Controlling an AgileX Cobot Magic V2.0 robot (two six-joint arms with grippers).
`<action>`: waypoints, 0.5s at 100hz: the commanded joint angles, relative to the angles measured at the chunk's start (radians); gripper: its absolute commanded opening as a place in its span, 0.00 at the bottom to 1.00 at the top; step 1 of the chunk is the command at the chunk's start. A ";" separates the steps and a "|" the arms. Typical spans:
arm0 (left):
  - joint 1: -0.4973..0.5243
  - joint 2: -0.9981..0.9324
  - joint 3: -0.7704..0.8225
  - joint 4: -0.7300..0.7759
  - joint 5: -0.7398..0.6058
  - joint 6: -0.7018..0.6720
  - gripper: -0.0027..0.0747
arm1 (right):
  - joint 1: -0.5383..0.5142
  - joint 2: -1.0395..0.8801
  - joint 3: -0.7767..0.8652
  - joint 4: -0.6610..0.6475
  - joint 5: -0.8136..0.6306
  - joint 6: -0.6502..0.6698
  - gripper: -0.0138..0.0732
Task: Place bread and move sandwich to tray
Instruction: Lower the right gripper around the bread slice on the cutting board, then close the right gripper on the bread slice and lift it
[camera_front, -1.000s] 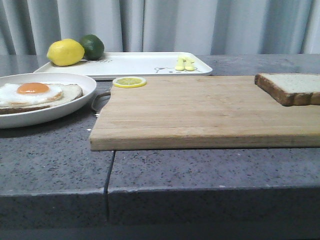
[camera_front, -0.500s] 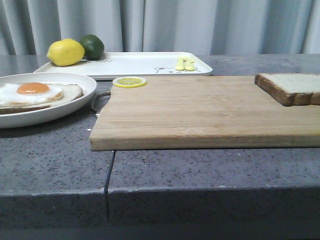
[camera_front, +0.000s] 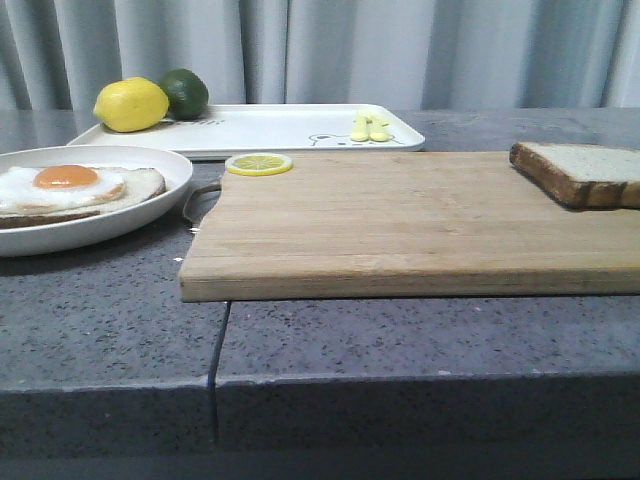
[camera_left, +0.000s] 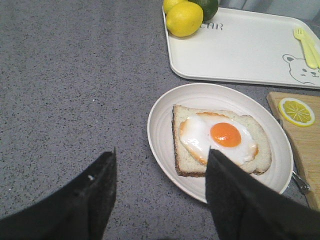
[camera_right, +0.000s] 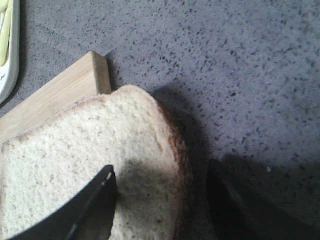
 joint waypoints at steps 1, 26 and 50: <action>-0.005 0.010 -0.032 -0.016 -0.066 -0.009 0.51 | -0.008 -0.015 -0.032 0.051 0.046 -0.025 0.64; -0.005 0.010 -0.032 -0.016 -0.066 -0.009 0.51 | -0.008 0.014 -0.032 0.064 0.063 -0.025 0.62; -0.005 0.010 -0.032 -0.016 -0.066 -0.009 0.51 | -0.008 0.021 -0.032 0.075 0.063 -0.025 0.36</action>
